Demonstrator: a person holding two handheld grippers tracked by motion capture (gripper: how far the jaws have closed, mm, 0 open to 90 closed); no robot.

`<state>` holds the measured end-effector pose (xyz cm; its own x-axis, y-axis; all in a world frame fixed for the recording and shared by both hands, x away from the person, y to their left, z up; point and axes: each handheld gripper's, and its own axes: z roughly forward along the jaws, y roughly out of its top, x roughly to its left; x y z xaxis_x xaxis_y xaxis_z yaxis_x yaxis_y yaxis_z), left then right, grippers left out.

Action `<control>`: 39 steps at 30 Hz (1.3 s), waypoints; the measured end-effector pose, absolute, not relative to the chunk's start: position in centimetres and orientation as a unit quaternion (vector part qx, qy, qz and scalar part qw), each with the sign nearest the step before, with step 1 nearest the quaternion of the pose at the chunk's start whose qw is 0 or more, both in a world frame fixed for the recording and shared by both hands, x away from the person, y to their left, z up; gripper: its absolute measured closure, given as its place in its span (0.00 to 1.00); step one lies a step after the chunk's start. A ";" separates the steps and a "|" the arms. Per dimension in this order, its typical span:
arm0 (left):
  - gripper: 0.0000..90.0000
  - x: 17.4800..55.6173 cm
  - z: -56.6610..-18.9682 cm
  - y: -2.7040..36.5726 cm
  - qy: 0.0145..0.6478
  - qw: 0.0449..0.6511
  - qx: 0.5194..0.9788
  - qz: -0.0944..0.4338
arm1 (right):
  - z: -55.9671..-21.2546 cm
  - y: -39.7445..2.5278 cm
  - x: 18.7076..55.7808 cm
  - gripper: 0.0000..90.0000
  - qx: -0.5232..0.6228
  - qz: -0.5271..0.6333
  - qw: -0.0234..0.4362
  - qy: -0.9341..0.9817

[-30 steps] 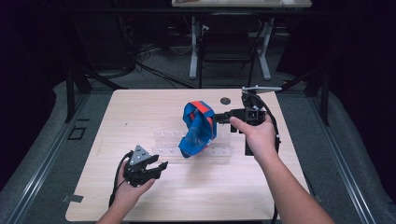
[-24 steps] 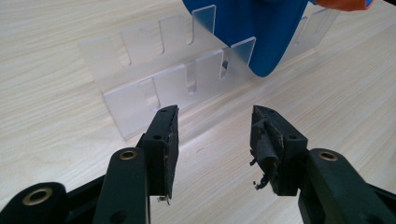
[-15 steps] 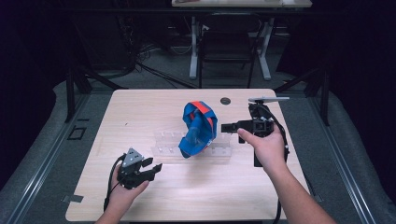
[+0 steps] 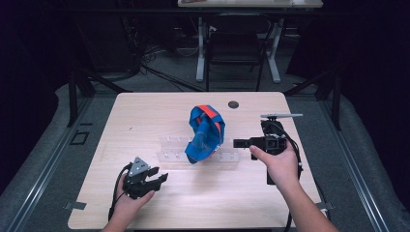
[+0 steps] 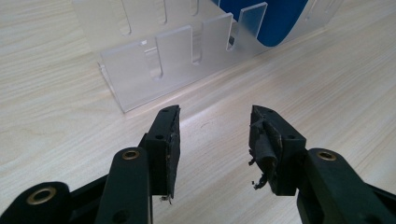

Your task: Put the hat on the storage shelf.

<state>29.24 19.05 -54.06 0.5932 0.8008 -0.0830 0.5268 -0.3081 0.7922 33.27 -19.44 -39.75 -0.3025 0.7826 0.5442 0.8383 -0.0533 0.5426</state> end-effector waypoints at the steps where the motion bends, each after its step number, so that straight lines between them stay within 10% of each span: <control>1: 0.59 29.2 -54.1 19.1 0.420 0.410 0.792 0.167 | -39.9 -19.6 33.1 0.74 -0.588 -0.423 0.030 -0.689; 39: 0.58 29.4 -54.8 20.2 0.439 0.405 0.784 0.167 | -50.4 -23.3 28.0 0.71 -0.616 -0.390 -0.028 -0.684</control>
<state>29.45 20.21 -54.79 0.5587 0.8241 -0.0934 0.5532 -0.2864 0.7823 28.00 -23.34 -50.43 -0.2387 0.8646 0.4421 0.8209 -0.0635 0.5675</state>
